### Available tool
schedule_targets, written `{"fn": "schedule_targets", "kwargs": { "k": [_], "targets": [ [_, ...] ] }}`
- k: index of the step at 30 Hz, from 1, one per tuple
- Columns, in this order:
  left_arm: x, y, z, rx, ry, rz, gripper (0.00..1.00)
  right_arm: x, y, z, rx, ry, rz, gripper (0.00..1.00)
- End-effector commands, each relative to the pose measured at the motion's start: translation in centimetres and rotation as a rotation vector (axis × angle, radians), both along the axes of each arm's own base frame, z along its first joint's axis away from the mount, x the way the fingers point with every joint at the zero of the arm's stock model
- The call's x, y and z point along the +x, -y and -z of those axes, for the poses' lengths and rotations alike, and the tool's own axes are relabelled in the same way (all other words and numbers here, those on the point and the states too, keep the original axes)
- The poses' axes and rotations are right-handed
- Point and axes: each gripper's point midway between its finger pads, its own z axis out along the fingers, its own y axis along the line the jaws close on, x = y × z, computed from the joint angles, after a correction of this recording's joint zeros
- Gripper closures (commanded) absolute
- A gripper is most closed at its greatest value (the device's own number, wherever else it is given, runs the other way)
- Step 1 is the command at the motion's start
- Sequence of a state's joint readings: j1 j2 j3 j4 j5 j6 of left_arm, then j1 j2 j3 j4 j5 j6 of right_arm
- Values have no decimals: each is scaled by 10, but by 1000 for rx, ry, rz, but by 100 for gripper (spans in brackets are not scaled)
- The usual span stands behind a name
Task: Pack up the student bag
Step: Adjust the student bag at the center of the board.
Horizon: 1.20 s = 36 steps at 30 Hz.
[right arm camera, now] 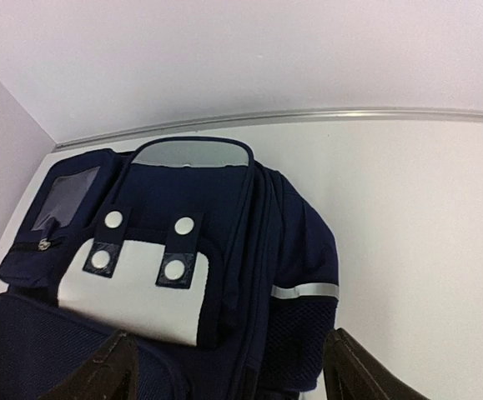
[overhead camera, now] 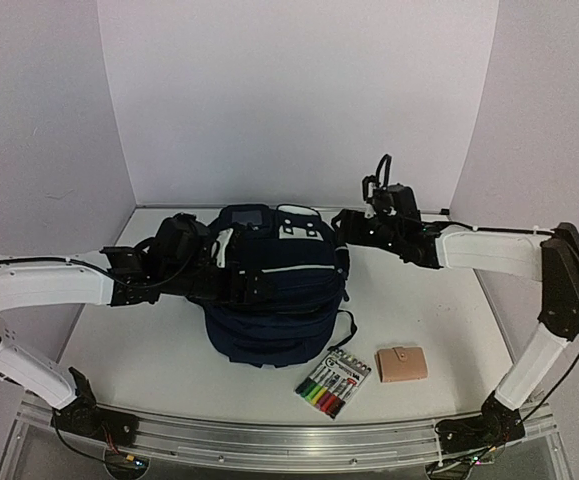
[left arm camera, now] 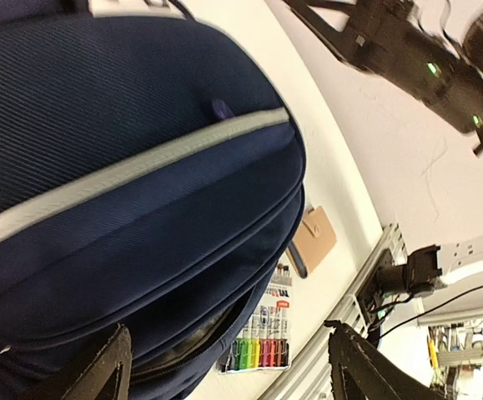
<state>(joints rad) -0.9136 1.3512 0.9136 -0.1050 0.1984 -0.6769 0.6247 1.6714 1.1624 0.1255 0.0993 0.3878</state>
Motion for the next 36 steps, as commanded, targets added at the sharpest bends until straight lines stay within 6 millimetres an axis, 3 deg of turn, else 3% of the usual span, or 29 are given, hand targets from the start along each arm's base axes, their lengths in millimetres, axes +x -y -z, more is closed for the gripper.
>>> {"fn": "schedule_targets", "kwargs": {
  "k": [1,5,7,11,16,21,28,31,36],
  "targets": [
    [20,-55,-4,20,6,-66,22,-41,-1,-39,44,40,-139,21],
    [36,-86,-2,20,59,-85,25,-79,-17,-53,127,36,-281,18],
    [55,-105,4,10,57,-138,25,-94,-24,-57,162,24,-316,16],
    [79,-122,12,-54,19,-180,20,-110,-29,-50,214,-27,-249,12],
    [92,-109,18,-81,-21,-145,13,-118,-23,-15,387,-173,-129,11],
    [108,-101,22,-86,-24,-140,12,-120,-25,28,401,-270,-70,11],
    [118,-83,24,-112,-78,-82,15,-123,-57,23,514,-307,-195,23],
    [118,-68,33,-112,-125,-40,17,-119,-60,28,504,-316,-191,31],
    [103,-38,43,-58,-149,21,18,-115,-62,38,487,-328,-177,41]
  ]
}}
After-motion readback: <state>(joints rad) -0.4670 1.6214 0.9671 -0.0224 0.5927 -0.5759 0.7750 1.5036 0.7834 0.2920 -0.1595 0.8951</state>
